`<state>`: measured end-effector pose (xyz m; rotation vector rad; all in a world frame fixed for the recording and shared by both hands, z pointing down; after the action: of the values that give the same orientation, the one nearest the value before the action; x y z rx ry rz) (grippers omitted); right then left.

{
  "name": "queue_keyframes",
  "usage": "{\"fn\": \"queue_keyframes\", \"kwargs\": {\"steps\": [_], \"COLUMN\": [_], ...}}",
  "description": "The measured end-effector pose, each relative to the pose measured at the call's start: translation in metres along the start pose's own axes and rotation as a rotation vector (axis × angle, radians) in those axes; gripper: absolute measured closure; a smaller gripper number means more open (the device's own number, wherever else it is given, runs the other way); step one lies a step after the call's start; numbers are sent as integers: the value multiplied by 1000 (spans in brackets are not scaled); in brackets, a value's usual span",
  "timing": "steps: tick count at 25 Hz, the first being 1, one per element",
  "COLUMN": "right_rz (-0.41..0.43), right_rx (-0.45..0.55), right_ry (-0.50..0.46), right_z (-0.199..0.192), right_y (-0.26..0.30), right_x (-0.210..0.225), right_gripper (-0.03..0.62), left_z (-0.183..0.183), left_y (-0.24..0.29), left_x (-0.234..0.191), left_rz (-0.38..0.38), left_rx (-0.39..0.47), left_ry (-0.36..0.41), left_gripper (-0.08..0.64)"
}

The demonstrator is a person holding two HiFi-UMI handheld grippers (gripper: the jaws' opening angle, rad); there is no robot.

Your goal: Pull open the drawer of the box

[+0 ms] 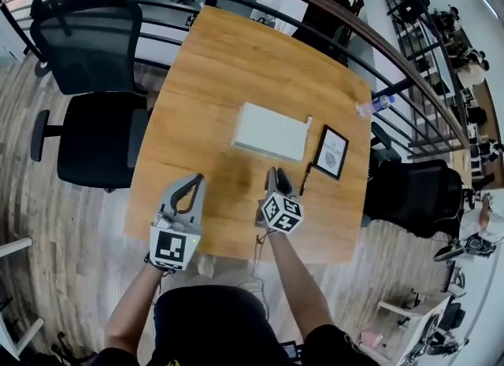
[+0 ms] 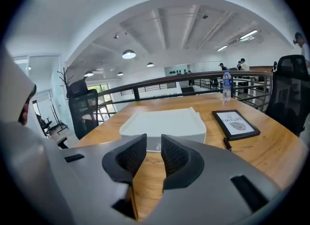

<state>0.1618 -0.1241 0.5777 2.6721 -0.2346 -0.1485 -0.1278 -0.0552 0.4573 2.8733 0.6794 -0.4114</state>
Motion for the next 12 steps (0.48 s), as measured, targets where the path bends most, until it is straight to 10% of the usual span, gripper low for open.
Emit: {"fn": "queue_keyframes", "kwargs": {"steps": [12], "right_rz": [-42], "right_rx": [-123], "right_ry": [-25], "right_z": [-38], "right_y": [77], "right_x": [-8], "right_gripper": [502], "left_z": [-39], "left_y": [31], "left_x": [-14], "left_rz": [20], "left_rx": [-47], "left_ry": [-44], "left_gripper": [543]}}
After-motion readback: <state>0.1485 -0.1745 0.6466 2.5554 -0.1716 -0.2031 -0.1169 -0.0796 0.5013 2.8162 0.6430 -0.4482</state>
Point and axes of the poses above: the fingertips, and each gripper's own axes: y forward along the fingers, x to its right, z out of its top, the point moved 9 cm from there along -y, backward along the fingers, and after that the axes turned 13 degrees about -y, right-handed, at the moved point
